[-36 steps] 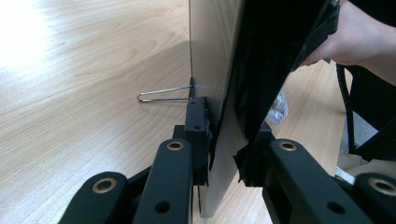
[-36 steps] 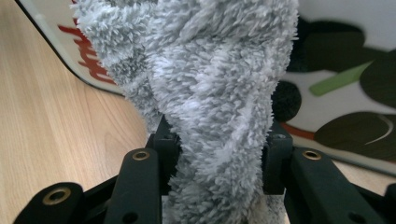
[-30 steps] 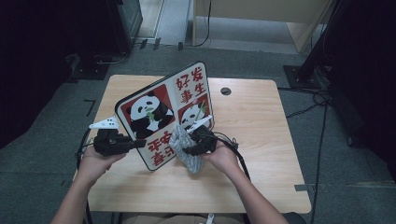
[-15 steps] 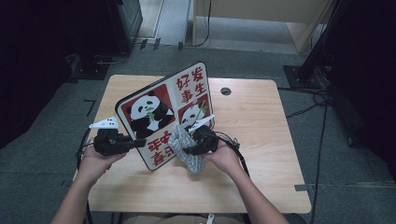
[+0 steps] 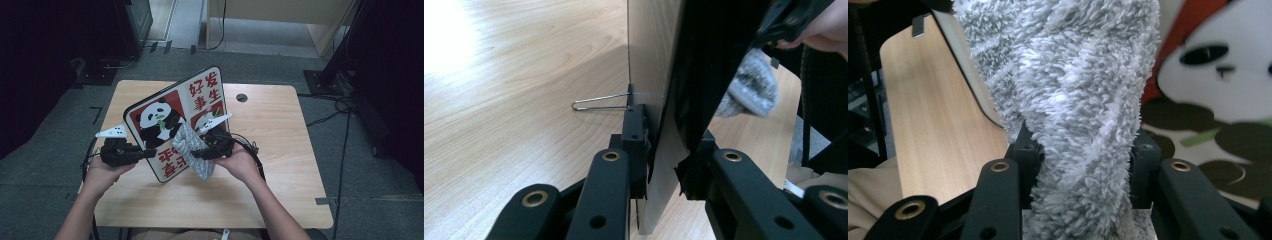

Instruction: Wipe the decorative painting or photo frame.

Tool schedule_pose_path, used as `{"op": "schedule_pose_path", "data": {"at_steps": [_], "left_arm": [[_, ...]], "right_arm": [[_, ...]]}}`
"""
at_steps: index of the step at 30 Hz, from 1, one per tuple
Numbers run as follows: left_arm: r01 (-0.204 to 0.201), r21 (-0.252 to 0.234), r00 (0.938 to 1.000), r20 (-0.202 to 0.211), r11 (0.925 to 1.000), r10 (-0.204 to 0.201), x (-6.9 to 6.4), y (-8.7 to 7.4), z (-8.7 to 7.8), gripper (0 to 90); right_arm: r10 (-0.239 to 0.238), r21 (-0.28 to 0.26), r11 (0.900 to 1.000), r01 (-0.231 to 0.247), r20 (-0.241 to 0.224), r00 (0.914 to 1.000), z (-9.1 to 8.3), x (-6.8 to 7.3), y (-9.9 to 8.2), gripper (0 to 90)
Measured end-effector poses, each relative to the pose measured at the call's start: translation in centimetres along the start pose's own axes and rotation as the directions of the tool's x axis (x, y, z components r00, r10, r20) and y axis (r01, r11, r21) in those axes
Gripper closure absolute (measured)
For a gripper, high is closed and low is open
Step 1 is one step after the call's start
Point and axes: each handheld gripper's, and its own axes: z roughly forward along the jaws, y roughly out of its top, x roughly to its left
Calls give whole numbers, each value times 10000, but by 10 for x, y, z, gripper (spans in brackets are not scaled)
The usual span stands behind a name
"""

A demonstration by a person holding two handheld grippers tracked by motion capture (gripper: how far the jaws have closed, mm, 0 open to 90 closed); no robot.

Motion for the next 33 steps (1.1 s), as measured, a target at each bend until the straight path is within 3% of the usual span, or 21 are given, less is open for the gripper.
{"op": "schedule_pose_path", "data": {"at_steps": [9, 20, 28, 33], "left_arm": [[84, -23, 10000, 35, 10000, -84, 0, 0, 1, 778], [94, -34, 9999, 62, 10000, -94, 0, 0, 1, 777], [95, -34, 9999, 67, 9999, -95, 0, 0, 1, 777], [96, -22, 9999, 88, 10000, -96, 1, 0, 1, 778]], "right_arm": [[-119, -469, 9988, 116, -52, 9999, -22, 10, 36, 611], [-916, -794, 9926, 923, 121, 9957, -40, 33, 91, 611], [-864, -996, 9911, 887, 270, 9959, -47, 37, 114, 609], [-781, -889, 9928, 804, 292, 9965, -44, 36, 117, 607]]}}
